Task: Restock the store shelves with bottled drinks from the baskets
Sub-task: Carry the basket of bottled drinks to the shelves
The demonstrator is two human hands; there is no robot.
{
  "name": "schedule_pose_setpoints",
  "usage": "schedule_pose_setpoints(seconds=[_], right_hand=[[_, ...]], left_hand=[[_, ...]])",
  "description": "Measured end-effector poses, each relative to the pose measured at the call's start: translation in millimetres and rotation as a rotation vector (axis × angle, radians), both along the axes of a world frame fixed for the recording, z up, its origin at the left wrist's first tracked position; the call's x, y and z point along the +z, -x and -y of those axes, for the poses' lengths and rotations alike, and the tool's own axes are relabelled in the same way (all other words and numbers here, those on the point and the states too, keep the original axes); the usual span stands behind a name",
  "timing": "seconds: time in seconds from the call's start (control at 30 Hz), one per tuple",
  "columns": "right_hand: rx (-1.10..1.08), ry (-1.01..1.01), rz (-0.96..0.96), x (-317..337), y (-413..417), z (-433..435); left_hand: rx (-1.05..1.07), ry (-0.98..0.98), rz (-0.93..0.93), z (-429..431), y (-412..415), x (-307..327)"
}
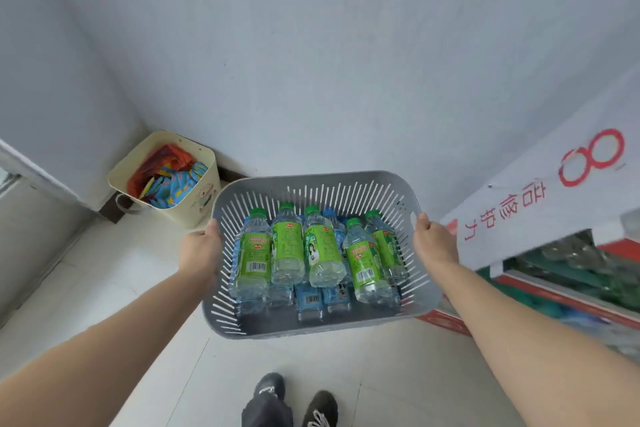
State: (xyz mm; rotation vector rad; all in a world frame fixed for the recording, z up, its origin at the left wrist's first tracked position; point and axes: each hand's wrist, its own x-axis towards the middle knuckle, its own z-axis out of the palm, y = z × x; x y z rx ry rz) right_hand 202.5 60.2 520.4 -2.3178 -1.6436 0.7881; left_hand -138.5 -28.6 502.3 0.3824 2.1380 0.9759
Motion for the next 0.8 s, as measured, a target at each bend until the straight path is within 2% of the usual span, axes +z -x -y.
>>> schedule_pose_setpoints(seconds=[0.23, 0.4, 0.8], right_hand=[[-0.301, 0.044, 0.056, 29, -72, 137], [-0.485, 0.071, 0.015, 35, -127, 243], [-1.001, 0.017, -0.123, 48, -272, 486]], left_hand=[[-0.244, 0.026, 0.077, 40, -58, 13], [-0.474, 0.021, 0.076, 66, -117, 24], [-0.952, 0.065, 0.088, 140, -335, 31]])
